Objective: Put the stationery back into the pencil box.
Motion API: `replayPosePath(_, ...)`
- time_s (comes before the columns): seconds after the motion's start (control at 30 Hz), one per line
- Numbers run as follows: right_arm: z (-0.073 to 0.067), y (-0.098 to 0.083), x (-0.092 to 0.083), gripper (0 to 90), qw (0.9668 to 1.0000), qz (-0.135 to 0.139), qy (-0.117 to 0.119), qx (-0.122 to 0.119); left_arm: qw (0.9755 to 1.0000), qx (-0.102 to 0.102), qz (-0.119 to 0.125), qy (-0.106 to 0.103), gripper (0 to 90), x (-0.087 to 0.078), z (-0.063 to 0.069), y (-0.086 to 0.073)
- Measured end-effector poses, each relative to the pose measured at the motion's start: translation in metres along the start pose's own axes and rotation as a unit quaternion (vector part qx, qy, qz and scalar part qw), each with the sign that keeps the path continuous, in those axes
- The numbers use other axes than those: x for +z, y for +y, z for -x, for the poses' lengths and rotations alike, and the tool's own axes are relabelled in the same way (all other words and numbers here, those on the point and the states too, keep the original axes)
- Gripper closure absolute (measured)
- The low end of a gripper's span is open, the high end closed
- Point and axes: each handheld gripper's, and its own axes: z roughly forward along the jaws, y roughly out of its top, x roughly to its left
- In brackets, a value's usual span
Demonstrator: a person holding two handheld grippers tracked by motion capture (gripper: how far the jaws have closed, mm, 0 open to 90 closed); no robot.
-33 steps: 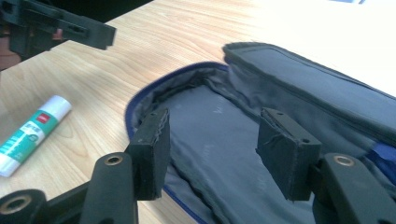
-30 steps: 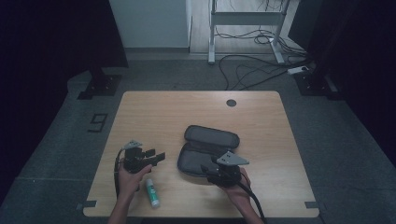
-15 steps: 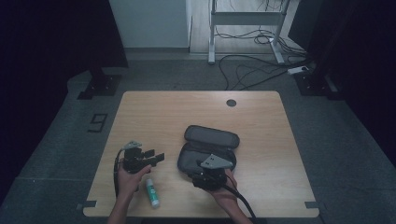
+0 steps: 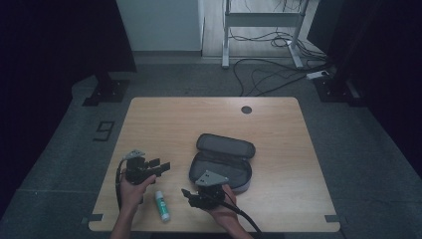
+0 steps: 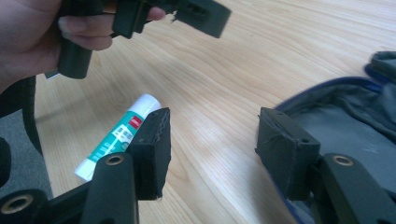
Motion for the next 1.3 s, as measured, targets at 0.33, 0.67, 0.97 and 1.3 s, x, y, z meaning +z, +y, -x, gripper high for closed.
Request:
replayPosePath(0.33,-0.023,-0.003,0.022,44.5,0.9995,-0.004,0.029,-0.008,0.9999,0.004,-0.004,0.009,39.9,0.001,-0.001,-0.001)
replayPosePath(0.67,-0.033,-0.008,0.034,44.6,0.9991,-0.015,0.039,-0.007,0.9999,0.005,-0.007,0.011,39.9,0.002,-0.002,-0.002)
replayPosePath(0.97,-0.045,-0.006,0.044,44.7,0.9986,-0.02,0.048,-0.008,0.9999,0.006,-0.01,0.011,39.8,0.004,-0.001,-0.002)
replayPosePath(1.3,-0.058,-0.008,0.064,44.7,0.998,-0.037,0.05,-0.015,0.9999,0.006,-0.01,0.011,39.9,0.004,-0.002,-0.002)
